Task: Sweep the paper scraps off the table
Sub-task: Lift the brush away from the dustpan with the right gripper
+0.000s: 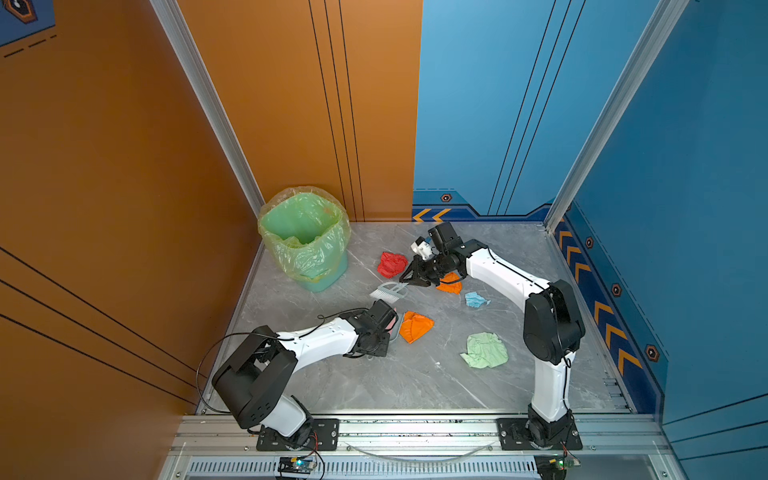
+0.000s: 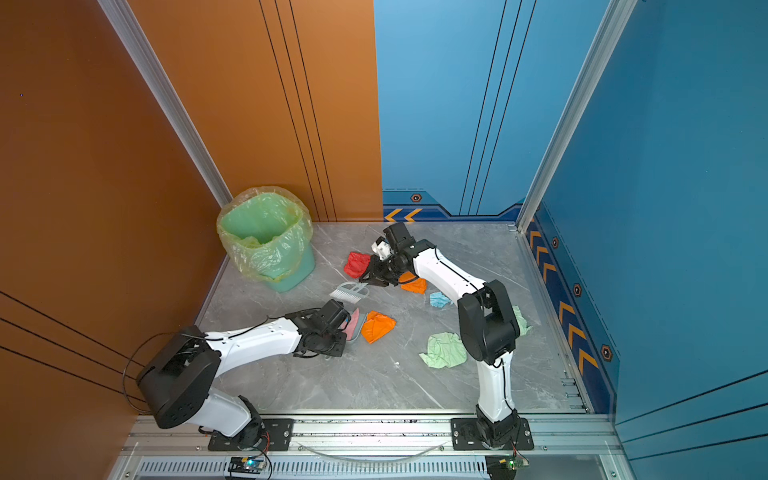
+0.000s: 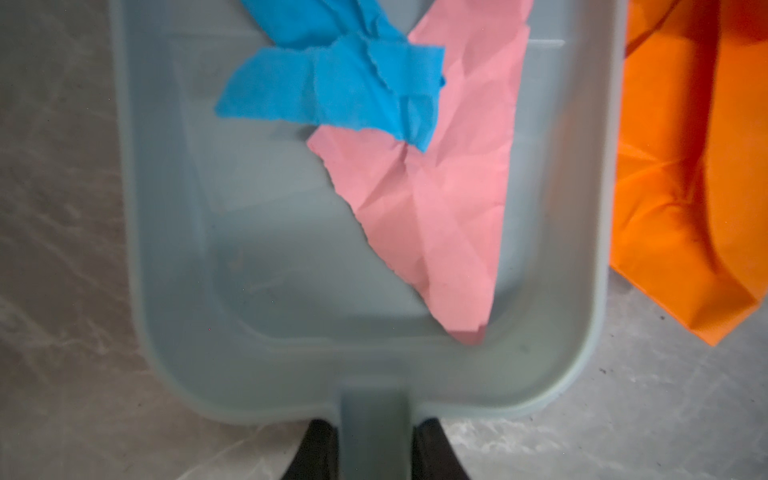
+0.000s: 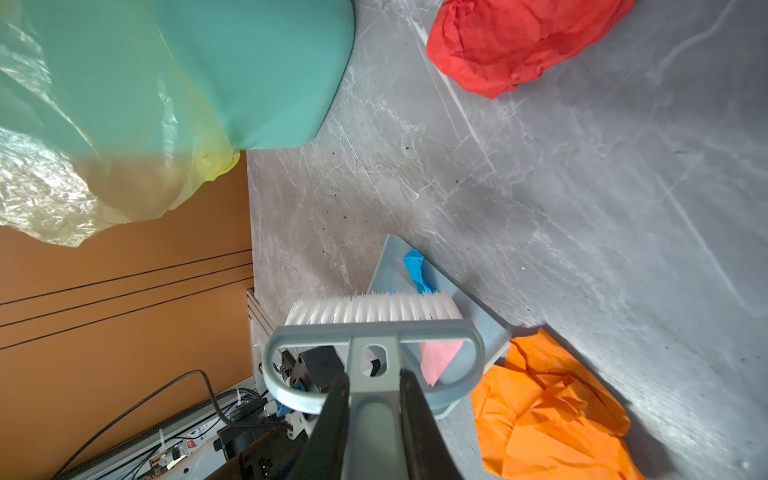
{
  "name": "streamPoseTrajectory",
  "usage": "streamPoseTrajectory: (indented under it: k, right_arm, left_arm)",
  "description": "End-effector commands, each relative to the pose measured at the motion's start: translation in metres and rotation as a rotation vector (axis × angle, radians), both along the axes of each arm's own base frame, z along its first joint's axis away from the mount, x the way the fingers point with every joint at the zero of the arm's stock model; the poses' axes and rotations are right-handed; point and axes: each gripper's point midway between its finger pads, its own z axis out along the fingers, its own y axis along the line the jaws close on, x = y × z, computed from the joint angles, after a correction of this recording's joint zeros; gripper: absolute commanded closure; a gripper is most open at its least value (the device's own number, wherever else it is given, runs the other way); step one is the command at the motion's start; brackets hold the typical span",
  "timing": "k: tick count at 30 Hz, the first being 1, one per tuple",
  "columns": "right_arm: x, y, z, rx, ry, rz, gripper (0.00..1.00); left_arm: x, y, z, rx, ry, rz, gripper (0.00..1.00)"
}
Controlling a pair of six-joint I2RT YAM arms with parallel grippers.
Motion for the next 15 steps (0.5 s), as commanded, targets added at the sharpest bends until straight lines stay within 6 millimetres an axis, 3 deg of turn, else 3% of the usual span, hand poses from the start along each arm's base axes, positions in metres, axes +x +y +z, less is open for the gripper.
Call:
streamPoseTrajectory:
  k: [1, 10, 15]
  right_arm:
    - [0.008, -0.019, 0.027, 0.007, -0.069, -0.037, 1.00]
    - [0.022, -0.067, 0.052, 0.043, -0.121, -0.134, 1.00]
    - [0.023, -0.084, 0.061, 0.057, -0.138, -0.165, 1.00]
  left_arm:
    - [-0.002, 0.009, -0.004, 0.037, -0.006, 0.008, 1.00]
    - [0.005, 0.016, 0.016, 0.041, -0.101, 0.025, 1.00]
    - [0.010, 0.021, 0.032, 0.044, -0.170, 0.039, 1.00]
